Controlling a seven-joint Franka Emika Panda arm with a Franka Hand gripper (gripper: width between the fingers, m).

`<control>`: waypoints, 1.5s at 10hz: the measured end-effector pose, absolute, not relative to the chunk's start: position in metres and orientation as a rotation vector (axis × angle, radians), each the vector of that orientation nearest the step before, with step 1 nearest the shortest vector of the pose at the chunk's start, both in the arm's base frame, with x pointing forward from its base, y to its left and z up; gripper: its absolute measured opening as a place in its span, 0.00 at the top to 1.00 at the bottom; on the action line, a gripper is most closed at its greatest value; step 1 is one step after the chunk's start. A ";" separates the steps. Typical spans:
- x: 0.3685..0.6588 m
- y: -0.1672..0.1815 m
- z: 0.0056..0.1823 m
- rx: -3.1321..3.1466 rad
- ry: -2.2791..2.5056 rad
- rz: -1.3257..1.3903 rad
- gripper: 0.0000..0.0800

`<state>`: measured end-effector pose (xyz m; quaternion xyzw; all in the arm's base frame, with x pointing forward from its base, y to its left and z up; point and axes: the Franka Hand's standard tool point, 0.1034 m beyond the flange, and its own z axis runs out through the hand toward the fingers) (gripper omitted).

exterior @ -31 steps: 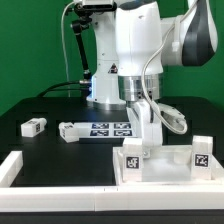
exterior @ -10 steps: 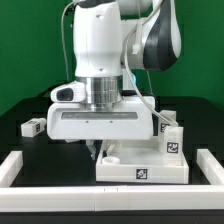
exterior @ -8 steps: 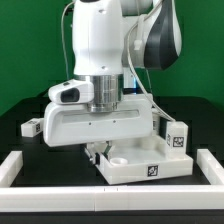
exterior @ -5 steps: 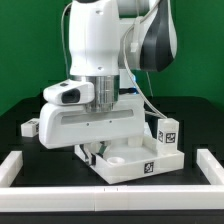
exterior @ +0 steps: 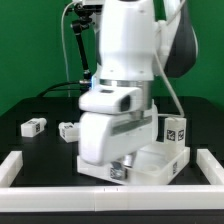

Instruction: Assemble square table

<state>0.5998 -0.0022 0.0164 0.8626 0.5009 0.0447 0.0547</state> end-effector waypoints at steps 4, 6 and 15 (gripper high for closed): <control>0.600 -0.011 0.020 2.457 1.733 0.108 0.91; 0.620 0.014 0.030 2.216 2.000 0.159 0.91; 0.642 0.070 0.029 2.217 1.990 0.262 0.91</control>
Offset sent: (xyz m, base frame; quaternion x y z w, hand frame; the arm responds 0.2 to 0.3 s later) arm 0.0000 0.0000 0.0000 0.0000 0.0000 -0.1296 0.9916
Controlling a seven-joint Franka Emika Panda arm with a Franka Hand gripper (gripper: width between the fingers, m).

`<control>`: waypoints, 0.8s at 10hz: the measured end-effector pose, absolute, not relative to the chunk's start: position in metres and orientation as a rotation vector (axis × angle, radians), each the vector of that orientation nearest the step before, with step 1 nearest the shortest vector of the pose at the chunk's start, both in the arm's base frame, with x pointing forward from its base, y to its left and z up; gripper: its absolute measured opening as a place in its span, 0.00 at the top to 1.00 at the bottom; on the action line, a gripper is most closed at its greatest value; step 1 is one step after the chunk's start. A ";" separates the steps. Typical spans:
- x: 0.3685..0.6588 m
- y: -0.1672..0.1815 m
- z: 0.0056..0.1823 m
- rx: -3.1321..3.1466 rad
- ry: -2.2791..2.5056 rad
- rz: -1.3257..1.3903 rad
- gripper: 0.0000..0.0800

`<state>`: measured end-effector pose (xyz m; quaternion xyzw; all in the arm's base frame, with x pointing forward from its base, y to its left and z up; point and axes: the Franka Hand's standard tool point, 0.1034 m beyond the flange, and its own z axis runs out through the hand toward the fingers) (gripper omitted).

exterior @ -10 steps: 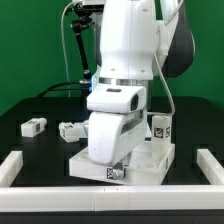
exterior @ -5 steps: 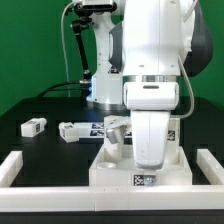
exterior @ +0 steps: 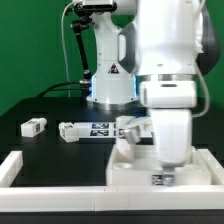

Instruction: Assemble square table

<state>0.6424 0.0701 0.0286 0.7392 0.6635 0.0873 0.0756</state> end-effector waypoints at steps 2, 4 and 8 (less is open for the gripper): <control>0.647 0.080 0.029 2.191 2.006 0.244 0.90; 0.647 0.079 0.030 2.178 2.013 0.225 0.90; 0.647 0.077 0.029 2.182 2.010 0.224 0.68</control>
Offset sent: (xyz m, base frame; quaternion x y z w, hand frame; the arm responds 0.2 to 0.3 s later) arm 0.0218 0.0179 -0.0022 -0.0538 0.0096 -0.0204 0.9983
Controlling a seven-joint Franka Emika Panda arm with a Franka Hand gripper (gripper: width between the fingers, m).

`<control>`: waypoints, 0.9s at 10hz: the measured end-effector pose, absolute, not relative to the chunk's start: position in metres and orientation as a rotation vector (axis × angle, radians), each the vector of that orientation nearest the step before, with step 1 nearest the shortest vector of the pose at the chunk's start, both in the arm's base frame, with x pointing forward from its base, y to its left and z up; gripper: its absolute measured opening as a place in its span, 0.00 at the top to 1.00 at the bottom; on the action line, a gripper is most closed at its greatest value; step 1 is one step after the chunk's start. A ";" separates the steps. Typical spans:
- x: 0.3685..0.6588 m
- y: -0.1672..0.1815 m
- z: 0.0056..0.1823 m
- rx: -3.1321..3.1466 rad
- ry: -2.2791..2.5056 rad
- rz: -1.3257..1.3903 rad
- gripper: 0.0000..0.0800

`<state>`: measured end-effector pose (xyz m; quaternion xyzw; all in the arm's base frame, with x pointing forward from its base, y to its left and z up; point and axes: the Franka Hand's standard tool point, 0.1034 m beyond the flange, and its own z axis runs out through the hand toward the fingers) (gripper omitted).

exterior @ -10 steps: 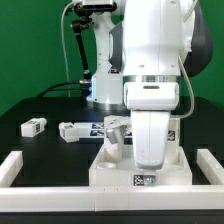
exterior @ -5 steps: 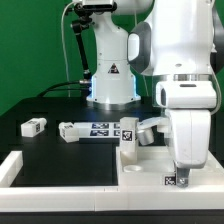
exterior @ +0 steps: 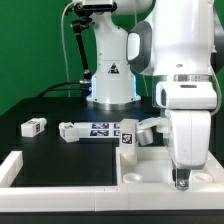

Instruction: Assemble square table

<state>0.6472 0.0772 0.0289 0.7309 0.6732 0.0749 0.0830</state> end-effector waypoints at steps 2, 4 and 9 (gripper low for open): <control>0.647 0.077 0.029 2.183 2.009 0.223 0.28; 0.647 0.076 0.029 2.184 2.008 0.223 0.21; 0.648 0.072 0.031 2.183 2.007 0.221 0.19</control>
Offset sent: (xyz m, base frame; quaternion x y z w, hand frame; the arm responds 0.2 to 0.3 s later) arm 0.0000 0.0000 0.0000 0.0000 0.0000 0.0000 1.0000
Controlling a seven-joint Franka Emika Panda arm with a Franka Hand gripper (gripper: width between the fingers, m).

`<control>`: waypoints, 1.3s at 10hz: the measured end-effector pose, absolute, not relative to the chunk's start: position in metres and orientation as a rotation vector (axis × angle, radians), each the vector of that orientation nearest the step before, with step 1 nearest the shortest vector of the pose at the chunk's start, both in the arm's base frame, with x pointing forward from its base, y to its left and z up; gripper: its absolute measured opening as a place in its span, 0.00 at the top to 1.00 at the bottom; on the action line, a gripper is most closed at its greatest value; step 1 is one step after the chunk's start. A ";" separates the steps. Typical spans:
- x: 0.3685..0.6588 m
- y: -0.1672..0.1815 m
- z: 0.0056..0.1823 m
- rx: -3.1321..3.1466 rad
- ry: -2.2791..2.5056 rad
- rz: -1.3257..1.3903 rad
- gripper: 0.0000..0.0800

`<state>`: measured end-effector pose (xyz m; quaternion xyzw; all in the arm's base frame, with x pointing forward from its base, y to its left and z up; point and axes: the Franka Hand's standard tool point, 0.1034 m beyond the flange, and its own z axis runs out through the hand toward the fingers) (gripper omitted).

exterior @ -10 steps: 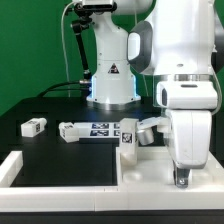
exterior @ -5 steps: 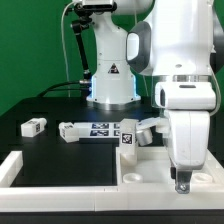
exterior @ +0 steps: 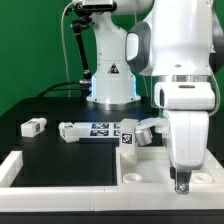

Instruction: Assemble square table

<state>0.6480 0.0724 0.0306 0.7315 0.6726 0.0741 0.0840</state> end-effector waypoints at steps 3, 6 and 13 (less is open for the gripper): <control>0.632 0.040 0.086 2.218 1.952 0.175 0.19; 0.634 0.008 0.132 2.380 1.720 0.195 0.19; 0.573 -0.025 0.128 2.834 1.091 0.154 0.19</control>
Offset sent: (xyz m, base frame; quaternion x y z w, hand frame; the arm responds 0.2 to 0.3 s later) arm -0.0331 -0.0489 0.0748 0.0182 -0.0512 -0.0013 0.9985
